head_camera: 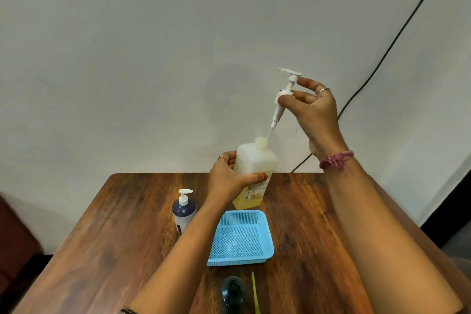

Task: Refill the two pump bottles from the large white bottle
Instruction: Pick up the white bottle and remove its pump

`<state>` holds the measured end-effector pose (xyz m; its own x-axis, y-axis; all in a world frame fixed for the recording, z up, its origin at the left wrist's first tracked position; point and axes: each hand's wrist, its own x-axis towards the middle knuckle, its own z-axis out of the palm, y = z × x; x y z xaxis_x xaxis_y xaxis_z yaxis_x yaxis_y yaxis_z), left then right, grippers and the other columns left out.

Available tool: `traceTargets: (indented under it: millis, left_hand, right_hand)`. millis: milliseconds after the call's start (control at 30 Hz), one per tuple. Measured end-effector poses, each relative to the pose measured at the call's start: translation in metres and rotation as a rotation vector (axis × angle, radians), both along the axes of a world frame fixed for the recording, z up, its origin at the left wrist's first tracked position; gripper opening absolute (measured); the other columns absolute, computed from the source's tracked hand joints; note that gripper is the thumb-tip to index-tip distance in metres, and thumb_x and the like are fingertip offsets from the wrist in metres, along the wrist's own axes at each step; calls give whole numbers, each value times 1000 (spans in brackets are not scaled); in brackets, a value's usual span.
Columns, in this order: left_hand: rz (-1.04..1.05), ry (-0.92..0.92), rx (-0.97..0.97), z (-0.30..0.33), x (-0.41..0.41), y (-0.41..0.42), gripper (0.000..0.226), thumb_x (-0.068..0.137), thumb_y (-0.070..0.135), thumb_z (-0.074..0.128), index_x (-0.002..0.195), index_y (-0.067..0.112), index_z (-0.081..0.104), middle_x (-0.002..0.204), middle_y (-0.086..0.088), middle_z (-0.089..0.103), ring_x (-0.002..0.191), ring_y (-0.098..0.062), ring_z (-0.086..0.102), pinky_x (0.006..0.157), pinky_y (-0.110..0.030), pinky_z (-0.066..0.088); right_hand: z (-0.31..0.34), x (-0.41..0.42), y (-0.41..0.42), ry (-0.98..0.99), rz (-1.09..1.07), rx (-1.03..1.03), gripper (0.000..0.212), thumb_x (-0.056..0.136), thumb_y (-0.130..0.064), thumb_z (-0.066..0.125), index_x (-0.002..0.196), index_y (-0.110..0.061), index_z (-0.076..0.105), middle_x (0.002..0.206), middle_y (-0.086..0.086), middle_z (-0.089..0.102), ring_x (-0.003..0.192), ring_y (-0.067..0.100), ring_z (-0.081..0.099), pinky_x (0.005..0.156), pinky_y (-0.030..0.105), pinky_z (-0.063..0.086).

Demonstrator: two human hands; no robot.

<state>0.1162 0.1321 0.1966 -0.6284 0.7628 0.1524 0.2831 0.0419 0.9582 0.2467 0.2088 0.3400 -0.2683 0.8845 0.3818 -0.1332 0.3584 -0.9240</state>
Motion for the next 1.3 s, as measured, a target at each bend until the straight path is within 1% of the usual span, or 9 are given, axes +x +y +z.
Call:
traceTargets:
  millis: [200, 367, 533, 700, 900, 1100, 1167, 1267, 1300]
  left_hand:
    - [-6, -3, 0, -9, -3, -4, 84, 52, 30, 92, 124, 17, 51, 119, 0, 61, 106, -17, 61, 88, -37, 56]
    - [-9, 6, -18, -15, -5, -5, 82, 54, 31, 91, 123, 20, 50, 120, 1, 60, 106, -17, 60, 88, -34, 55]
    - [-18, 5, -25, -17, -2, -6, 81, 54, 31, 91, 124, 20, 50, 118, 3, 60, 105, -15, 60, 86, -31, 55]
    - [-23, 3, -30, -18, -1, -7, 81, 55, 30, 90, 124, 20, 50, 118, 3, 60, 105, -16, 60, 86, -32, 56]
    - [-25, -2, -26, -21, 3, -8, 82, 55, 29, 91, 125, 19, 50, 118, 2, 60, 106, -16, 60, 88, -36, 56]
    - [-24, -33, -25, -23, 9, -9, 79, 53, 31, 92, 121, 23, 52, 113, 6, 61, 100, -12, 62, 80, -28, 56]
    - [-24, -41, -31, -25, 10, -8, 80, 52, 31, 92, 120, 23, 52, 113, 5, 62, 100, -12, 62, 80, -29, 56]
    - [-31, -40, -41, -30, 14, -7, 81, 53, 31, 91, 122, 21, 51, 116, 3, 61, 103, -15, 61, 83, -31, 56]
    - [-33, -36, -44, -32, 16, -8, 81, 53, 32, 91, 122, 21, 51, 117, 3, 61, 103, -15, 61, 84, -32, 56]
  right_hand:
    - [11, 12, 9, 40, -52, 9, 50, 76, -13, 76, 120, -16, 53, 91, 0, 73, 76, 0, 67, 70, 17, 46]
    - [17, 17, 10, 92, -66, 2, 51, 77, -13, 75, 122, -15, 52, 93, 0, 73, 75, -3, 67, 75, 19, 47]
    - [14, 14, 8, 75, -53, -2, 51, 77, -13, 75, 122, -15, 52, 92, -1, 73, 75, -3, 67, 77, 21, 48]
    - [13, 19, 9, 60, -74, 10, 51, 77, -13, 75, 122, -15, 52, 91, -1, 73, 76, 0, 67, 78, 22, 49]
    - [15, 28, 13, 83, -81, -3, 52, 76, -15, 75, 123, -16, 52, 95, 2, 73, 83, 3, 68, 88, 29, 50]
    - [13, 40, 21, 95, -103, -32, 54, 75, -16, 75, 123, -16, 51, 96, 2, 73, 86, 6, 68, 86, 29, 49]
    - [12, 48, 25, 137, -131, -63, 55, 74, -17, 76, 123, -17, 51, 94, -2, 72, 88, 8, 66, 84, 29, 48]
    - [6, 61, 29, 210, -162, -100, 56, 75, -19, 76, 124, -17, 50, 85, -10, 70, 82, 6, 65, 76, 25, 47]
    - [3, 66, 30, 238, -170, -111, 56, 75, -18, 76, 124, -18, 49, 85, -9, 71, 80, 5, 65, 77, 25, 47]
